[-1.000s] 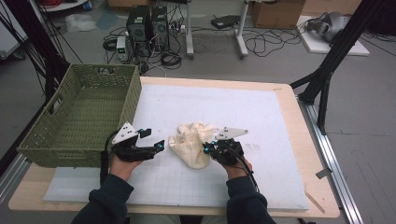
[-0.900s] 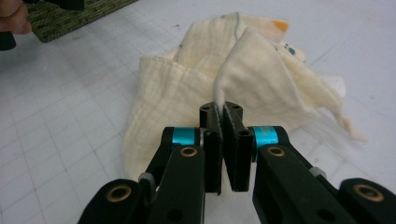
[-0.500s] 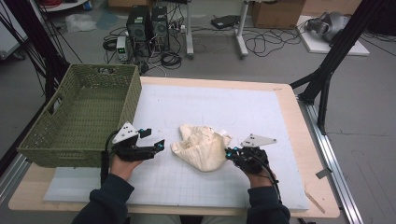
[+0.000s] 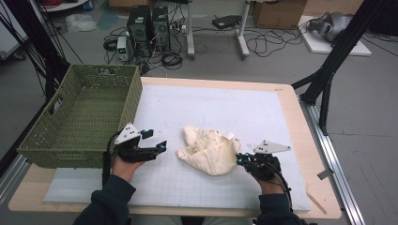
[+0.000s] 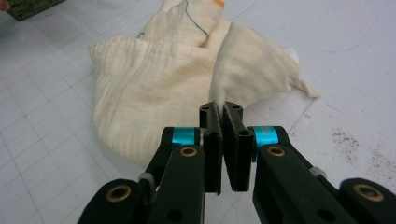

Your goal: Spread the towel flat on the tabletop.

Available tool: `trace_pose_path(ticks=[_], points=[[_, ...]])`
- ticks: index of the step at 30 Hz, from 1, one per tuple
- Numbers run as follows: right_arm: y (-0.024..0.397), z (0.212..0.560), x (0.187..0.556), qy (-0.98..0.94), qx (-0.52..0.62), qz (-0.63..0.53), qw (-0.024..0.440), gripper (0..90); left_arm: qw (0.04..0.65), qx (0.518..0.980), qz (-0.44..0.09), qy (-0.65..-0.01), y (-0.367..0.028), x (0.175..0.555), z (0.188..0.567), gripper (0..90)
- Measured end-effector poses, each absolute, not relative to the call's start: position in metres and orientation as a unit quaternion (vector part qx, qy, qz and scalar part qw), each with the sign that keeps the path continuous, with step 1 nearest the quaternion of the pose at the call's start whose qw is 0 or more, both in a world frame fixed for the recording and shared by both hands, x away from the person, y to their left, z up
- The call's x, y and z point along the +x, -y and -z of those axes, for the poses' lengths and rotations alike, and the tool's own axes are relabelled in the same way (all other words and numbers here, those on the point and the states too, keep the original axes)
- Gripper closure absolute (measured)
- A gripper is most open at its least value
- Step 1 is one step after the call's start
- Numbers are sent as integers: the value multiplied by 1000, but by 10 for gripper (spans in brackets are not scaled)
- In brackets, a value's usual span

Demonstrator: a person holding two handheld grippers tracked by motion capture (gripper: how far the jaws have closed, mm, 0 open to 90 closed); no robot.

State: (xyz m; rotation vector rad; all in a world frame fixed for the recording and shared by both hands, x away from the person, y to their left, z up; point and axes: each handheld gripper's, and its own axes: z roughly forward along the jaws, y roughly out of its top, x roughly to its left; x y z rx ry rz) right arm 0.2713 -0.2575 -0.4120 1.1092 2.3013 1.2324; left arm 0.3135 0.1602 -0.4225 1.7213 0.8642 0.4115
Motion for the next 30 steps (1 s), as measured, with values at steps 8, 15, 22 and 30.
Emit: trace_pose_path(ticks=[8,15,22,30], points=[[260,413,272,-801,393,-423,156,869,555,726,-176,-366,-162,313,422,257],[273,416,272,-795,410,-416,165,786,557,725,-176,-364,-162,313,421,259],[281,406,271,-770,422,-439,189,674,560,728,-168,-358,-161,313,422,298],[264,409,292,-775,425,-420,203,501,558,732,-165,-355,-158,313,422,321]])
